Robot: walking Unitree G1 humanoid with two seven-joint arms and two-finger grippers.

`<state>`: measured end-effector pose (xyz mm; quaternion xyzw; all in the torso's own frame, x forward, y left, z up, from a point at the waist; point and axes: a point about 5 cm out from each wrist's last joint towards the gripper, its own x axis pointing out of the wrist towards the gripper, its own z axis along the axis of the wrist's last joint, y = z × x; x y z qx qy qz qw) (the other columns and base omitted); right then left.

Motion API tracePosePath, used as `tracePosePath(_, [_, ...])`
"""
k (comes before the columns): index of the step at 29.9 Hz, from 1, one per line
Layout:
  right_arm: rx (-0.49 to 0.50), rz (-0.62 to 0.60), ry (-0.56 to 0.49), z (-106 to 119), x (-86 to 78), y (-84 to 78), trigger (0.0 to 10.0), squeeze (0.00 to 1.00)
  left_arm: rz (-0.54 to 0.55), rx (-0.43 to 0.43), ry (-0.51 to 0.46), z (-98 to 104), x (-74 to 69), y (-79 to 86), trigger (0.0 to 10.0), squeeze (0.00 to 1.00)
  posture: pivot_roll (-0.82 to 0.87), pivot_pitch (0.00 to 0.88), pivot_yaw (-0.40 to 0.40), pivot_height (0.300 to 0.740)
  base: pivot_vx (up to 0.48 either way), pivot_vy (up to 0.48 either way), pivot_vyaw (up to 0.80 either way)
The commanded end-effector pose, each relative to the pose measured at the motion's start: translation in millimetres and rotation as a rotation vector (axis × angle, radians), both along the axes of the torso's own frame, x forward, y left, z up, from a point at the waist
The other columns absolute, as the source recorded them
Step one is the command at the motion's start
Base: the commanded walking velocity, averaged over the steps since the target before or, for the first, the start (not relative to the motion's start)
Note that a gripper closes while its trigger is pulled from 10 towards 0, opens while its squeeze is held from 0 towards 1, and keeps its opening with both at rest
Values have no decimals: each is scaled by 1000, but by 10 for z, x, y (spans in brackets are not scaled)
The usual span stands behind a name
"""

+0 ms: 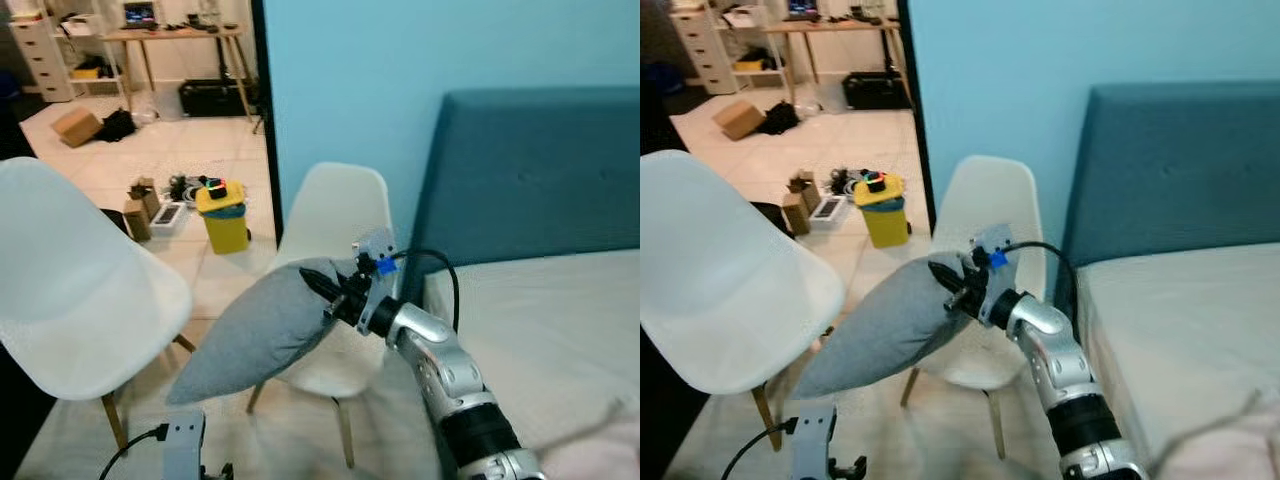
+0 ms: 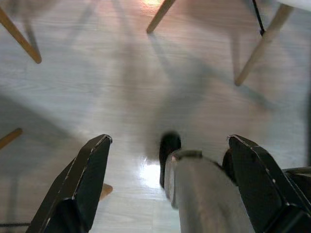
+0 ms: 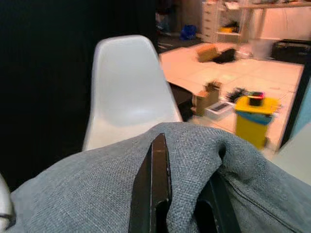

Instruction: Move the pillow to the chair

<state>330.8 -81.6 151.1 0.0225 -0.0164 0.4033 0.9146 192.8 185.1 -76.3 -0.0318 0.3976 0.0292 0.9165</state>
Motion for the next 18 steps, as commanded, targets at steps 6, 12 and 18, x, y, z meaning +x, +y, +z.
tracePosePath(6, [3,-122,-61,155,146,-72,10000,0,-3,11,2,5,-3,50,10000,0,35,0,31,709,480,0,0])
tracePosePath(12, [-97,-174,-24,51,187,-175,10000,0,23,-10,-5,8,4,44,10000,0,34,0,31,679,160,0,0])
tracePosePath(18, [-283,-250,35,-225,203,-338,10000,0,17,-12,-1,-5,-21,35,10000,0,36,0,28,654,0,0,0])
